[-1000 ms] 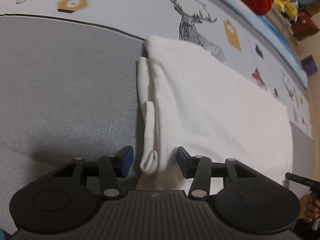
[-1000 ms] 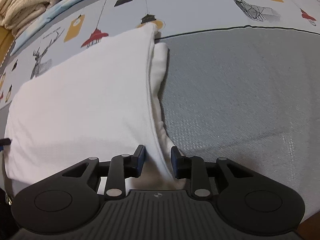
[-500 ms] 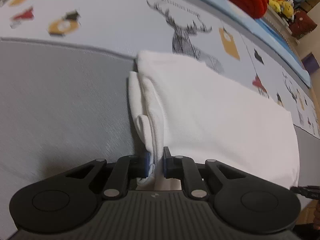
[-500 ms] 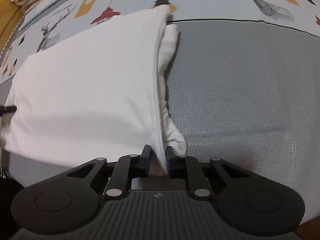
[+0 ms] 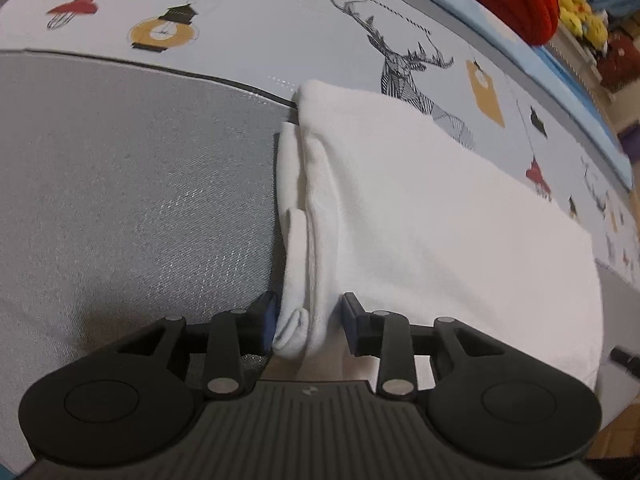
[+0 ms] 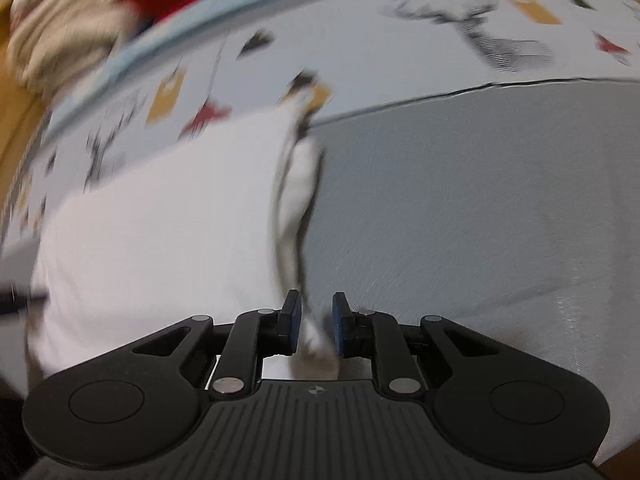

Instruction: Fold small clothes

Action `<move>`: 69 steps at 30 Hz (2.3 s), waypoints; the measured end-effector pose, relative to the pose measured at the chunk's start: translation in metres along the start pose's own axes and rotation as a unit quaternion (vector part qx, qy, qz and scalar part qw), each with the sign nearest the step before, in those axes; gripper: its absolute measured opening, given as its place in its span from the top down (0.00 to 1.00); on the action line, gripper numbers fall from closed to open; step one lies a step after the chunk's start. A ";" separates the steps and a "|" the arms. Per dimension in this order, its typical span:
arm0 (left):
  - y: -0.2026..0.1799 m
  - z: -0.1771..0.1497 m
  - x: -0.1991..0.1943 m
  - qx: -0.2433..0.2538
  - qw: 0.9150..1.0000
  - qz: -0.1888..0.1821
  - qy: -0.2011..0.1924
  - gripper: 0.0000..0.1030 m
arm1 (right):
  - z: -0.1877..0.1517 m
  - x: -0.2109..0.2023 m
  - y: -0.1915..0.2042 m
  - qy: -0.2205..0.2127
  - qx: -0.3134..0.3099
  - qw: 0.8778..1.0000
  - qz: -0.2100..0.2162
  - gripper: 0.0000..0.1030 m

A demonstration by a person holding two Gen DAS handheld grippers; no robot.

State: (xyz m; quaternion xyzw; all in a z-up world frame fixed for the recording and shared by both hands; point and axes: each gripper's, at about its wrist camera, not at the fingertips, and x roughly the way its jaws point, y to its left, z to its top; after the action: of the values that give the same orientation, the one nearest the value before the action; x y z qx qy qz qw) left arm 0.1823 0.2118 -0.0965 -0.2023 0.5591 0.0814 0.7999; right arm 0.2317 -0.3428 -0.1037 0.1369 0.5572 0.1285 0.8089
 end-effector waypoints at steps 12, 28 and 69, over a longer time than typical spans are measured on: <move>-0.054 -0.004 -0.028 0.108 0.988 0.092 -0.056 0.85 | 0.007 -0.012 -0.019 -0.040 0.054 0.997 -0.024 0.83; -0.213 -0.011 -0.058 0.102 0.983 -0.126 -0.085 0.87 | 0.018 -0.020 -0.031 -0.061 0.054 0.996 -0.034 0.83; -0.071 0.018 -0.100 -0.100 0.986 -0.043 -0.127 0.54 | 0.024 0.090 0.149 0.025 -0.103 0.991 0.079 0.68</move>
State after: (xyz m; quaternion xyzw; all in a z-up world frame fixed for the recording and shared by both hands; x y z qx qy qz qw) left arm 0.1870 0.1641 0.0177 -0.2931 0.4330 0.1270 0.8429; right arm 0.2776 -0.1736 -0.1191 0.0936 0.5489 0.2520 0.7915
